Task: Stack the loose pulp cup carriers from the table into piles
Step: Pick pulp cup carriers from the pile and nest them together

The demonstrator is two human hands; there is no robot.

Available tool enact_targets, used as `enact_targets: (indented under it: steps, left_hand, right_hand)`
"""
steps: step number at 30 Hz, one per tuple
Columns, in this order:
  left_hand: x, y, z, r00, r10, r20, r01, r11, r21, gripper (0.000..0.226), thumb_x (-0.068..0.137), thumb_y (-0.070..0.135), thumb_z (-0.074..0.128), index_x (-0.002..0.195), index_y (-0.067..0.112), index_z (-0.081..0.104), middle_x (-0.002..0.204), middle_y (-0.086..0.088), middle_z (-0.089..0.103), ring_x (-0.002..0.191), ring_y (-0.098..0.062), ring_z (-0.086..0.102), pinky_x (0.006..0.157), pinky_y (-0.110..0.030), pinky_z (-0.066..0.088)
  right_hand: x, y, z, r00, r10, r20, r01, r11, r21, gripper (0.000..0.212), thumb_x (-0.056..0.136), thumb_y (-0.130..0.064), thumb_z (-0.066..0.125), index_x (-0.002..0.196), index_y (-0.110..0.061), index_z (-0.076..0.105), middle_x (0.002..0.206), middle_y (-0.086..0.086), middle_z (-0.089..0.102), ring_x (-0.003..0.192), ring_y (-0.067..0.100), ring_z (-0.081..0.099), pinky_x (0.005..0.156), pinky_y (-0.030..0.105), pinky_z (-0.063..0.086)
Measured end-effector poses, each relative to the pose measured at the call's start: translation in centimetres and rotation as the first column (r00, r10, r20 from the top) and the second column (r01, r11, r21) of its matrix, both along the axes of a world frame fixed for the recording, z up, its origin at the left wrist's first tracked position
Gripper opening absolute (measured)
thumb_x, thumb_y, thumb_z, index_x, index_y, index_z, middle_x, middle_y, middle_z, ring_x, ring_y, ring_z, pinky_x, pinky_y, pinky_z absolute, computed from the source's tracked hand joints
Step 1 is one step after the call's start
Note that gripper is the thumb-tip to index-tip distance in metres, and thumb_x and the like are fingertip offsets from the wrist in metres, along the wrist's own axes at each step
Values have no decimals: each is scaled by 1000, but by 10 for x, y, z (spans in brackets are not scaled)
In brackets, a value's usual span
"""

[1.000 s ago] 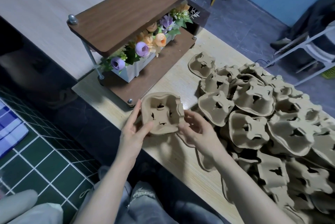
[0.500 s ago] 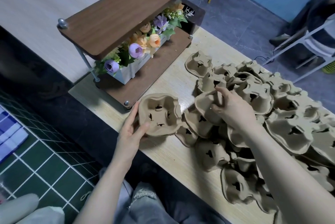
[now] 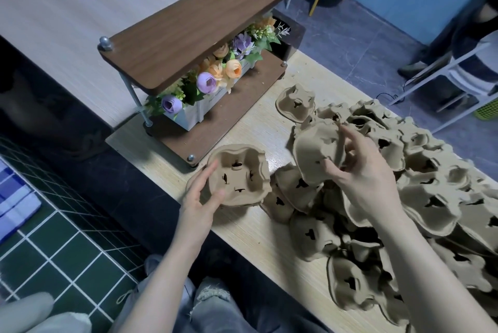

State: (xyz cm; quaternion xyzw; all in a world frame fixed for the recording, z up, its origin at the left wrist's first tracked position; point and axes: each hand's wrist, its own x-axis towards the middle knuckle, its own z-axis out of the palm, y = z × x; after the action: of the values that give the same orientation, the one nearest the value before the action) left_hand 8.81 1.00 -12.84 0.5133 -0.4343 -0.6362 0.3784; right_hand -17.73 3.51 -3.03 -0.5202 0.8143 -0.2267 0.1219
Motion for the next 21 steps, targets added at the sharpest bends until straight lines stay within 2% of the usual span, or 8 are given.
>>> enact_targets:
  steps: [3,5,7,9,11,15,18,21]
  left_hand:
    - [2,-2,3,1000,-14,4,14,1000,17,43,75,51,69,117,53,65,137,13,54,134,-9,47,115,-48,36]
    - [2,-3,4,1000,-23,4,23,999,24,32,79,52,66,111,50,69,133,11,57,129,-13,51,112,-52,40]
    - [2,-4,9,1000,-26,14,26,999,43,16,92,41,64,104,50,71,128,14,59,124,-5,53,110,-50,41]
    - [1,-4,15,999,-40,14,40,997,63,20,97,38,57,101,50,72,124,23,60,117,11,51,111,-45,40]
    - [1,-4,19,999,-52,16,51,996,74,19,92,52,56,101,50,73,122,27,57,118,12,49,112,-45,37]
    - [1,-2,19,997,-38,-65,44,995,84,55,71,81,62,105,40,76,141,16,48,134,-1,44,114,-44,37]
    - [0,-3,23,995,-20,-103,30,995,98,41,75,64,72,93,28,79,146,14,45,122,25,39,108,-23,36]
    - [-1,-2,21,997,24,-73,-16,994,107,39,65,61,72,81,26,80,147,13,46,138,4,36,117,-41,33]
  right_hand:
    - [17,3,7,939,13,344,36,990,-136,63,79,-22,71,137,-32,49,105,-4,61,84,11,56,82,33,50]
    - [33,4,7,816,66,574,41,984,-172,58,83,-13,71,132,-35,51,104,6,63,84,12,58,83,38,53]
    - [47,4,6,684,119,720,30,981,-191,57,78,-11,65,130,-32,52,110,18,60,90,18,57,87,38,52]
    - [59,4,3,559,140,818,30,982,-188,60,75,-9,62,132,-22,52,111,13,61,92,13,56,81,27,52]
    - [69,3,-2,438,138,888,31,985,-169,60,74,-9,63,133,-17,52,111,4,63,89,8,58,72,21,51]
    - [87,2,-16,351,117,929,-30,993,-113,61,74,-11,64,133,-21,52,115,6,61,90,15,56,72,28,50]
    - [96,2,-20,261,88,961,-11,996,-88,64,74,-2,56,137,-12,47,112,10,58,82,12,58,67,23,53]
    - [93,9,-25,287,43,957,-18,999,-40,62,74,-2,58,132,-21,51,96,6,62,75,14,58,68,23,53]
